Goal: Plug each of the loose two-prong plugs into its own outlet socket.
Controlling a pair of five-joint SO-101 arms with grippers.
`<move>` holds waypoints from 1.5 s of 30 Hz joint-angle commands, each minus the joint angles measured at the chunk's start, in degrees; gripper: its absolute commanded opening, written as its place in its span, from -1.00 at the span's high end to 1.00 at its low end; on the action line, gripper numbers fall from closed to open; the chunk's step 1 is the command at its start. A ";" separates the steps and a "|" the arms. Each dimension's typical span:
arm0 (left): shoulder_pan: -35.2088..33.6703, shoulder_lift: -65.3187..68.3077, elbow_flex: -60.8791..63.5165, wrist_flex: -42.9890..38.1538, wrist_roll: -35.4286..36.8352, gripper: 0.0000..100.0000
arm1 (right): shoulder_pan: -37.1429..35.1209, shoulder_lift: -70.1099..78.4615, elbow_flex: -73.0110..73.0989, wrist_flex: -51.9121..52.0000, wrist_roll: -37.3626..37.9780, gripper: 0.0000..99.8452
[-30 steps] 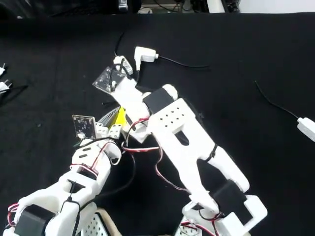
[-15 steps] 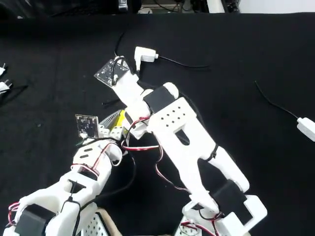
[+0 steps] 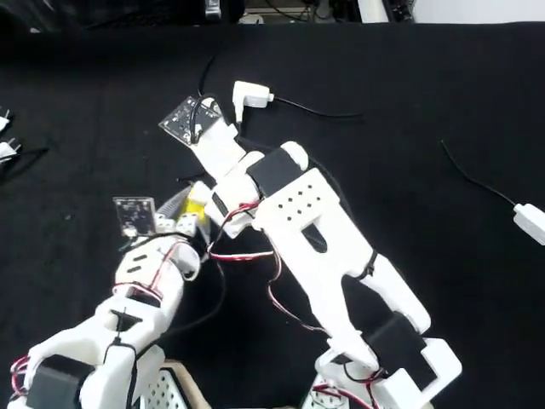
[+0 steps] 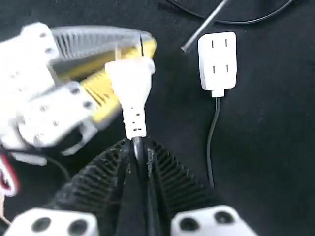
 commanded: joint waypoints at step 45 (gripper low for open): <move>-15.08 -0.18 0.92 0.18 0.44 0.94 | -0.70 -0.31 33.27 -22.33 9.93 0.67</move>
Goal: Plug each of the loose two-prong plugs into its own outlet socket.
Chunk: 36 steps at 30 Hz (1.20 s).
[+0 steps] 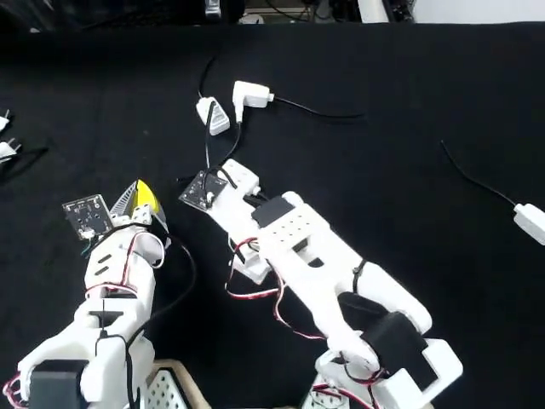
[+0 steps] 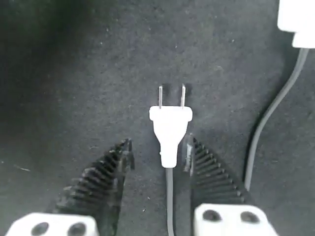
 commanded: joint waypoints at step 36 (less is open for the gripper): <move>0.66 -0.18 0.92 0.18 0.44 0.94 | 3.78 -0.22 7.25 -10.90 3.87 0.68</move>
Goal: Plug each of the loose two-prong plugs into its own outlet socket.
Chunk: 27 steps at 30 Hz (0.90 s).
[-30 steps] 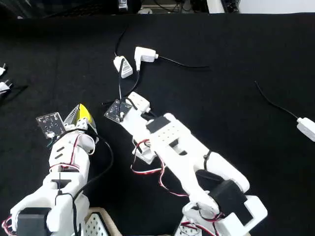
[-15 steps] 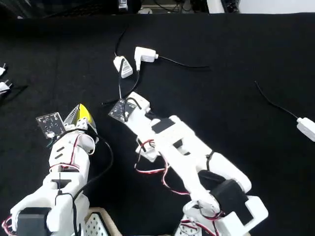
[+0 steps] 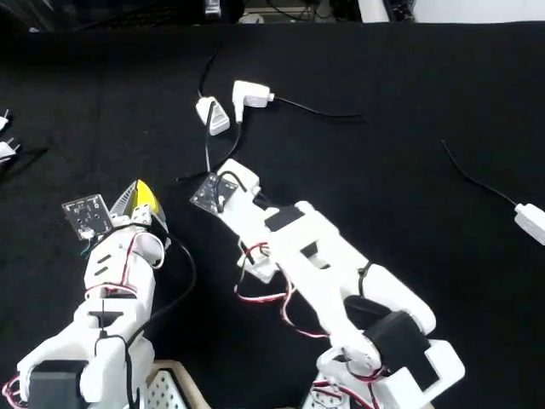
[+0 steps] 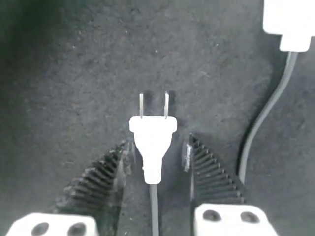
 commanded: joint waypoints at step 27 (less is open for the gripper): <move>0.75 -0.79 0.84 -0.44 0.70 0.94 | -1.23 -3.21 -11.03 11.34 -0.62 0.98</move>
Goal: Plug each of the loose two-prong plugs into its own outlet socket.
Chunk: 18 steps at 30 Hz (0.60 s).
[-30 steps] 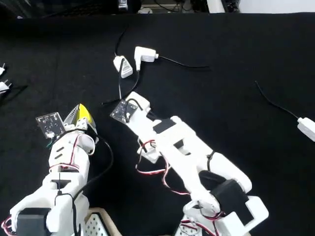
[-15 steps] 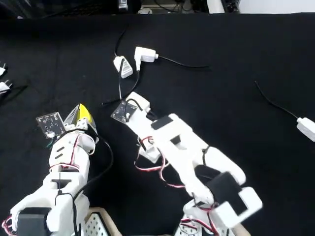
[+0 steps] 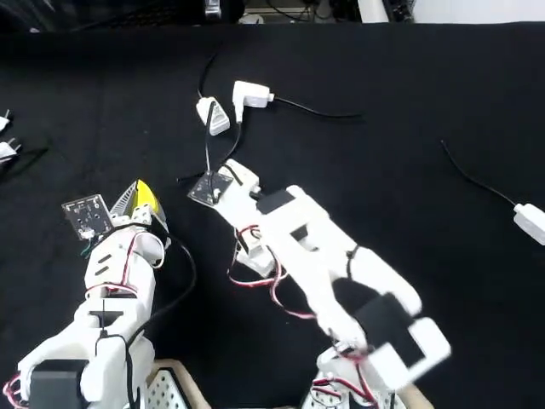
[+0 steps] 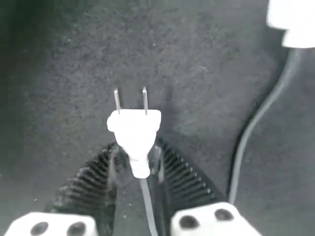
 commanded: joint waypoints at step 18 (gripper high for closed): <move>14.02 -0.70 0.92 -12.66 0.35 0.94 | -3.87 -25.80 -0.75 15.30 -2.37 0.98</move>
